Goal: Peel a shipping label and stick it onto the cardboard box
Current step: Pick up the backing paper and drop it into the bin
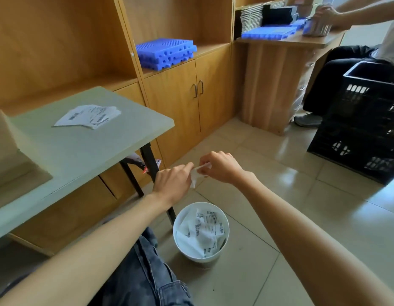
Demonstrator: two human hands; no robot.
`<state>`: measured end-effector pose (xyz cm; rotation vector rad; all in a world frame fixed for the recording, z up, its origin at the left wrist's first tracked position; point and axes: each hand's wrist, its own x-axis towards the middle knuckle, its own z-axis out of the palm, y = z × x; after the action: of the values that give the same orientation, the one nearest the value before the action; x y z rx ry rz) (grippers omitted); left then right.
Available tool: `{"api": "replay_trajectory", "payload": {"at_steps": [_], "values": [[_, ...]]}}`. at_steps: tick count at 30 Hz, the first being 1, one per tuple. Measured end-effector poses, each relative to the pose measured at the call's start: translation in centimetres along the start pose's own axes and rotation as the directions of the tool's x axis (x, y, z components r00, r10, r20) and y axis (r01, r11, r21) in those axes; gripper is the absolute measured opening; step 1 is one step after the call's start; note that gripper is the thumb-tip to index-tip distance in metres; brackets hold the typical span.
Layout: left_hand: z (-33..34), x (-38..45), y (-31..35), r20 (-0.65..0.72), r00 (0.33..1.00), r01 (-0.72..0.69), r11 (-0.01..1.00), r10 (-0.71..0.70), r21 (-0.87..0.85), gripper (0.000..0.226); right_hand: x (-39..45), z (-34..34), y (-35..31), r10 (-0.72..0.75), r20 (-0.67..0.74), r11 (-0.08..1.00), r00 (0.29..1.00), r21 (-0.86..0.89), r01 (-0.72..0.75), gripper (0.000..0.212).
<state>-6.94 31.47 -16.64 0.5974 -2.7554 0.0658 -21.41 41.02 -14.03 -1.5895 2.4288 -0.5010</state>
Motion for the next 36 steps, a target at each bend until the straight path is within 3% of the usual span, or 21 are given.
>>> {"api": "replay_trajectory", "payload": {"at_steps": [12, 23, 36], "values": [[10.6, -2.6, -0.3, 0.207, 0.978, 0.03, 1.0, -0.03, 0.002, 0.029, 0.6, 10.5, 4.7, 0.11, 0.247, 0.979, 0.963, 0.142, -0.148, 0.014], [17.5, -4.5, -2.0, 0.398, 0.916, 0.081, 0.995, -0.053, -0.053, 0.031, 1.2, 19.5, 6.8, 0.211, 0.395, 0.953, 0.894, 0.12, -0.278, 0.023], [23.9, -6.6, -2.1, 0.525, 0.851, 0.101, 0.984, -0.011, -0.144, 0.045, -1.3, 26.5, 8.0, 0.35, 0.349, 0.902, 0.869, 0.126, -0.414, 0.022]]}}
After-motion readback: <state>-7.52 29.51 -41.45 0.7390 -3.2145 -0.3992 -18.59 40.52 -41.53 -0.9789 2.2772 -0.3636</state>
